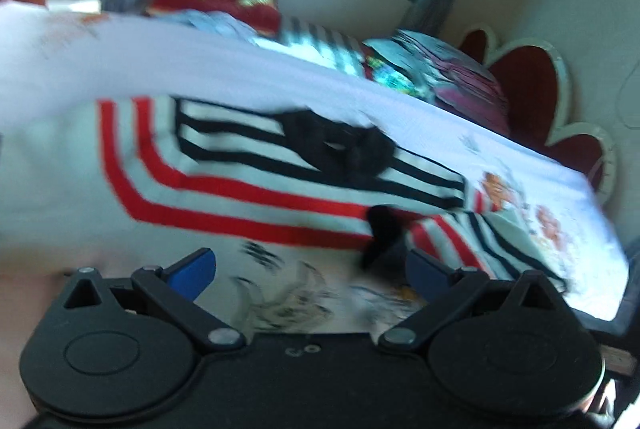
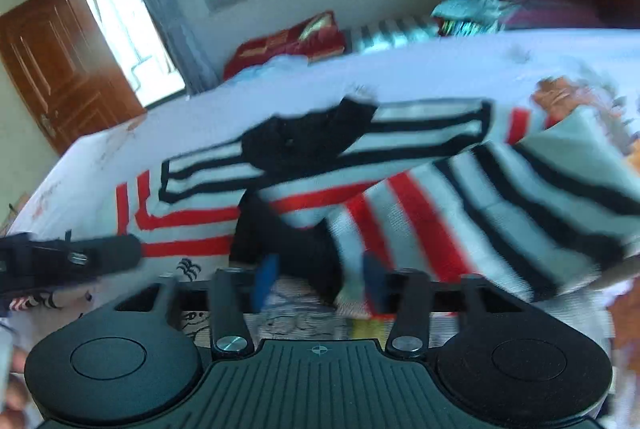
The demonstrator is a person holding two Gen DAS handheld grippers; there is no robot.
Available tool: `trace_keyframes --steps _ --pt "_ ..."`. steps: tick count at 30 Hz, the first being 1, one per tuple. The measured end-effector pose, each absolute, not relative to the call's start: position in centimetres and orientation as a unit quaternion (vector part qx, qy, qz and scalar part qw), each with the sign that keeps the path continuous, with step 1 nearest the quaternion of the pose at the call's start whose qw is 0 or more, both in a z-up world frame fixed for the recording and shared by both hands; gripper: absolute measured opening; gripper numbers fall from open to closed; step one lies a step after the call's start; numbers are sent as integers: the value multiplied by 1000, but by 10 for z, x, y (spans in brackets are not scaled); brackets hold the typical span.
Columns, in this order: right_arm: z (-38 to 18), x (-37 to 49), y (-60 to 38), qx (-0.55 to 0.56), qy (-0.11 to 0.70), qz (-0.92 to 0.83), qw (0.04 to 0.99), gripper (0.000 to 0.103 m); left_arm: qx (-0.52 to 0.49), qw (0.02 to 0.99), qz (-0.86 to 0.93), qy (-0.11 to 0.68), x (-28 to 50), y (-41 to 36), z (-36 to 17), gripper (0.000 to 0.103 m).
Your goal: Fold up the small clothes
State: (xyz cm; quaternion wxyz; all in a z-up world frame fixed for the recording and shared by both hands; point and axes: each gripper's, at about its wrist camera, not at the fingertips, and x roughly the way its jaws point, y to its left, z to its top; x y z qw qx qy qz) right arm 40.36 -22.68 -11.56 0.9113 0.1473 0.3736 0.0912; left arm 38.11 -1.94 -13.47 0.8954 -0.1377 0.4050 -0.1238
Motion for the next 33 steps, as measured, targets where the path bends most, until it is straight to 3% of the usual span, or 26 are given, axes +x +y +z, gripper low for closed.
trace_keyframes --steps 8,10,11,14,16,17,26,27,28,29,33 --pt "-100 352 -284 76 353 -6 932 52 -162 864 -179 442 406 -62 -175 97" --pt "-106 343 -303 80 362 -33 928 52 -179 859 -186 443 410 -66 -182 64" --pt "-111 340 -311 86 367 -46 925 52 -187 852 -196 449 413 -68 -186 40" --pt "-118 340 -331 108 378 -74 917 52 -193 848 -190 456 419 -74 -199 30" --pt "-120 341 -339 116 380 -81 914 52 -193 851 -190 450 420 -76 -200 15" --pt "-121 340 -343 122 382 -81 913 52 -199 849 -191 450 422 -75 -201 1" --pt "-138 367 -334 133 398 -57 906 51 -233 884 -190 358 424 -35 -145 1" --pt "-138 369 -333 135 399 -53 905 49 -238 888 -180 349 424 -26 -139 1" --pt "-138 372 -330 136 400 -49 905 34 -239 894 -170 340 423 -17 -135 1" --pt "-139 376 -328 129 402 -51 905 27 -231 901 -158 332 422 -8 -132 1" --pt "-140 381 -325 114 407 -54 905 20 -217 903 -115 352 422 17 -145 1"
